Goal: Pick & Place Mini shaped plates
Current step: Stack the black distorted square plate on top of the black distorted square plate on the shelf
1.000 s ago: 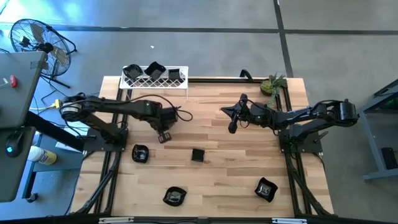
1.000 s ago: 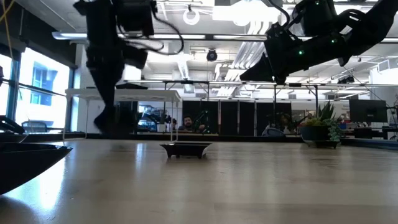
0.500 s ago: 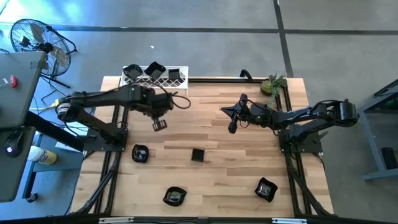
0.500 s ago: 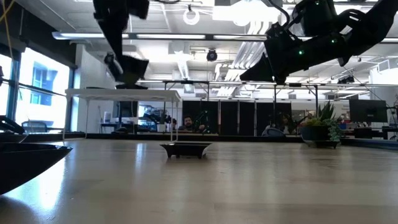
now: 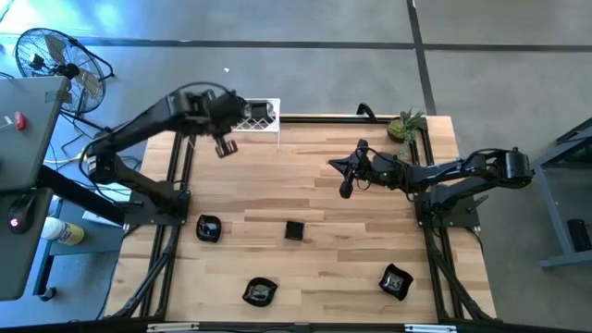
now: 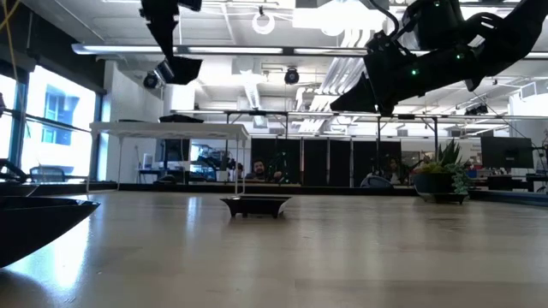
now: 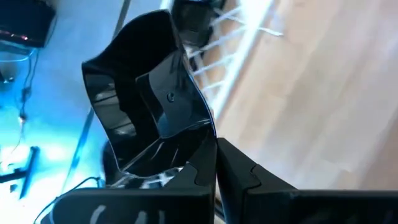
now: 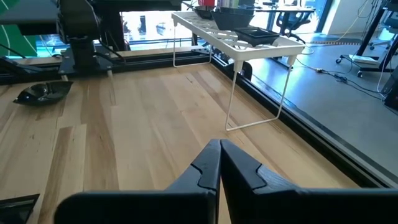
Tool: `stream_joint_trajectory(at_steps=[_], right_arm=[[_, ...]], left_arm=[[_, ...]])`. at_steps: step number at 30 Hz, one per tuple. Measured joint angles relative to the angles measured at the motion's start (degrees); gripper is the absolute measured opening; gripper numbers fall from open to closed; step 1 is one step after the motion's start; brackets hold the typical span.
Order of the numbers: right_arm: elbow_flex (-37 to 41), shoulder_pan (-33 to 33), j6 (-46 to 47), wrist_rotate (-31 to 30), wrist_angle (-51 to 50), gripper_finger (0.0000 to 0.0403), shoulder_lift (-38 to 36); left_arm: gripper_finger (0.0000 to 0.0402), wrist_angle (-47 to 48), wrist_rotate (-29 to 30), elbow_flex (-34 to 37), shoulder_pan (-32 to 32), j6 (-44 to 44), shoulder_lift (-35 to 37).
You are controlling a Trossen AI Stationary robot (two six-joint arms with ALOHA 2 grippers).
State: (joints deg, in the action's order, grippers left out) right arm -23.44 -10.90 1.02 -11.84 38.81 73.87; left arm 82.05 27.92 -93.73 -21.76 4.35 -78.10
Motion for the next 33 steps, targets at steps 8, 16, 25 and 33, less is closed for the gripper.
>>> stream_joint_trajectory(at_steps=[8, 16, 25, 33], right_arm=[[0.0, 0.0, 0.0, 0.0, 0.0, 0.0005, 0.0], [0.0, 0.0, 0.0, 0.0, 0.0, 0.0002, 0.0], [0.0, 0.0, 0.0, 0.0, 0.0, 0.0004, 0.0], [0.0, 0.0, 0.0, 0.0, 0.0, 0.0006, 0.0]], left_arm=[[0.0, -8.2, -4.8, -0.1, -11.7, 11.7, -1.7], [0.0, -8.8, -8.3, 0.0, -19.0, 15.4, -6.3], [0.0, -9.7, -11.0, 0.0, -22.7, 16.8, -9.1], [0.0, -10.9, -11.6, 0.0, -22.5, 18.4, -9.4]])
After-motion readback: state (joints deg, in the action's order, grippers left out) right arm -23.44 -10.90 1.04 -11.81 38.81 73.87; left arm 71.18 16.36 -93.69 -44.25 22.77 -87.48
